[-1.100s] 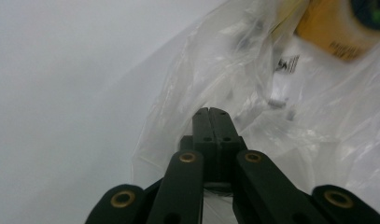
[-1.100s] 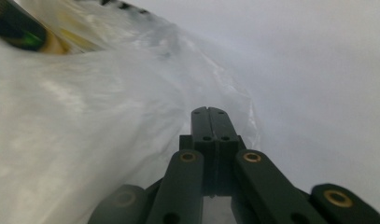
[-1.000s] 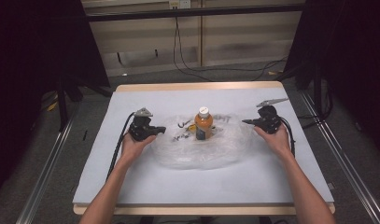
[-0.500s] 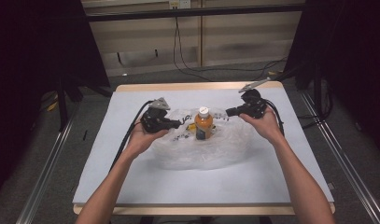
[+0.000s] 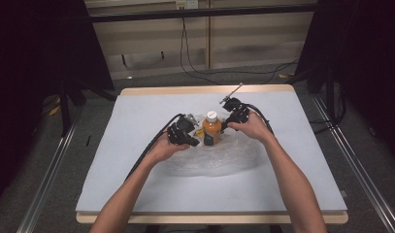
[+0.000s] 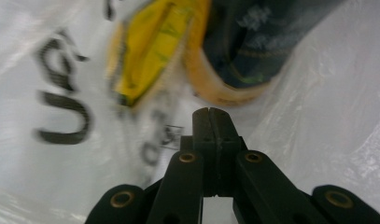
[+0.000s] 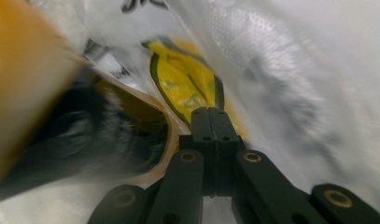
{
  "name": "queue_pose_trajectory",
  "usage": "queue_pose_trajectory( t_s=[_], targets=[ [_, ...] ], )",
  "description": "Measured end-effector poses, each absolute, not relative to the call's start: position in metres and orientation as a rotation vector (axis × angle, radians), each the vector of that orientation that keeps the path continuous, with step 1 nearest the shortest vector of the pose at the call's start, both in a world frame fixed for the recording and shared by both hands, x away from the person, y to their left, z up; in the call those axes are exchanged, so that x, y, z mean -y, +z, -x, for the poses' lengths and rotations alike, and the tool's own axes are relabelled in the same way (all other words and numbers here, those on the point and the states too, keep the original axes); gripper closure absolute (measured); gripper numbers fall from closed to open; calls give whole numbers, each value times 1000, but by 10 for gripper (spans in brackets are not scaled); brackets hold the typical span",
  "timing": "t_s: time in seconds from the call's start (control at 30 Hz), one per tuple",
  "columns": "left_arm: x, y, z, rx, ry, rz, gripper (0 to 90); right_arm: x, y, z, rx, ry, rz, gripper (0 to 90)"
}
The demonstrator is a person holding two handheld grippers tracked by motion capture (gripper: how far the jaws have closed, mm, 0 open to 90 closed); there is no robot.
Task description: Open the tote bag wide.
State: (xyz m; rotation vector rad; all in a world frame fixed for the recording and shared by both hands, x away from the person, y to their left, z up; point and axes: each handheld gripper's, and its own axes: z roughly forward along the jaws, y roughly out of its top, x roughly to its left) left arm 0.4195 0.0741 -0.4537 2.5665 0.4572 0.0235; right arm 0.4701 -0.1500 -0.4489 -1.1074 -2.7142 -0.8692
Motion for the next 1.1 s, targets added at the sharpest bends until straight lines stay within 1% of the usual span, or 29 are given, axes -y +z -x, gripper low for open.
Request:
queue_pose_trajectory(
  t_s=[0.1, 0.13, 0.2, 0.23, 0.27, 0.33, 0.4, 0.47, 0.5, 0.53, 0.57, 0.6, 0.63, 0.67, 0.7, 0.77, 0.83, 0.9, 0.93, 1.0, 1.1],
  targets=[
    [-71, -459, -411, -421, 1, -2584, 900, 146, -463, -476, 2707, -785, 1129, 900],
    [-71, -459, -406, -381, -9, -2585, 900, 146, -465, -478, 2703, -772, 1126, 900],
    [-67, -461, -389, -347, -31, -2594, 900, 145, -466, -482, 2700, -770, 1146, 900],
    [-66, -460, -379, -312, 10, -2601, 900, 143, -465, -485, 2712, -754, 1142, 900],
    [-65, -460, -371, -305, -5, -2603, 900, 141, -465, -489, 2730, -746, 1158, 900],
    [-62, -459, -357, -243, 15, -2617, 900, 138, -464, -496, 2737, -739, 1200, 900],
    [-57, -458, -344, -216, -3, -2625, 900, 135, -465, -504, 2744, -754, 1219, 900],
    [-52, -458, -329, -169, 13, -2634, 900, 132, -466, -510, 2737, -771, 1250, 900],
    [-50, -456, -323, -125, -2, -2653, 900, 131, -467, -513, 2726, -782, 1269, 900],
    [-48, -458, -314, -130, -23, -2630, 900, 130, -467, -515, 2725, -795, 1274, 900],
    [-46, -458, -306, -105, -10, -2625, 900, 130, -468, -518, 2719, -801, 1284, 900],
    [-45, -455, -301, -54, 8, -2658, 900, 130, -468, -520, 2723, -803, 1285, 900],
    [-44, -455, -296, -33, -16, -2662, 900, 129, -467, -521, 2717, -796, 1304, 900],
    [-43, -456, -289, -28, -6, -2645, 900, 128, -468, -523, 2722, -807, 1307, 900],
    [-43, -455, -286, -16, 3, -2652, 900, 126, -467, -525, 2733, -796, 1302, 900],
    [-43, -457, -280, -33, -26, -2627, 900, 123, -467, -528, 2741, -786, 1311, 900],
    [-43, -456, -277, -17, -27, -2631, 900, 121, -466, -531, 2760, -775, 1319, 900],
    [-43, -457, -274, -13, -49, -2624, 900, 119, -466, -534, 2771, -774, 1334, 900],
    [-43, -456, -273, 4, -82, -2629, 900, 118, -467, -536, 2768, -778, 1355, 900],
    [-42, -456, -267, 24, -39, -2631, 900, 119, -467, -539, 2762, -794, 1409, 900],
    [-42, -456, -264, 6, -71, -2627, 900, 121, -468, -542, 2753, -806, 1468, 900]
  ],
)
